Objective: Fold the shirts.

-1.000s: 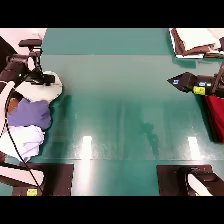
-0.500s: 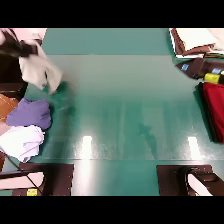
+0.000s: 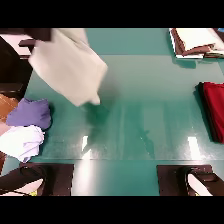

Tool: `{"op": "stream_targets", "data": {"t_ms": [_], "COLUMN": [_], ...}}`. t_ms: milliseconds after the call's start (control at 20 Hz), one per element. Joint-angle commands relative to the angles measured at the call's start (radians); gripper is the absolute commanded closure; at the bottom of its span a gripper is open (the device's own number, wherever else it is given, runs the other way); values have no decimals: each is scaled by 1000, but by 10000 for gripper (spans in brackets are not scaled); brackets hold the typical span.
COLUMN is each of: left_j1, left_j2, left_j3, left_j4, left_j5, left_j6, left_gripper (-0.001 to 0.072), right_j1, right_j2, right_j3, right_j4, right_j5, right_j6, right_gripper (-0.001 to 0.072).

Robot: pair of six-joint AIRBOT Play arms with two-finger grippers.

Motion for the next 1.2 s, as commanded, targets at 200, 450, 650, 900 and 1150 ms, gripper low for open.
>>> {"op": "stream_targets", "data": {"t_ms": [200, 450, 650, 900, 1150], "left_j1": [-280, -50, 216, 290, 237], "left_j2": [-280, -284, -285, -320, -429], "left_j3": [-57, -71, -307, -581, -584], "left_j4": [-165, -93, -391, -469, -600], "left_j5": [196, 124, 136, 311, 367], "left_j6": [6, -26, -55, -17, 44], "left_gripper": [140, 166, 166, 166, 166], "right_j1": [0, 0, 0, 0, 2], "right_j2": [0, 0, -15, -94, -153], "right_j3": [32, 32, 32, 32, 32], "right_j4": [-25, -26, -25, -18, -17], "right_j5": [33, 55, 59, 144, 180], "right_j6": [1, 0, 0, 0, 1], "right_gripper": [695, 695, 695, 695, 695]}}
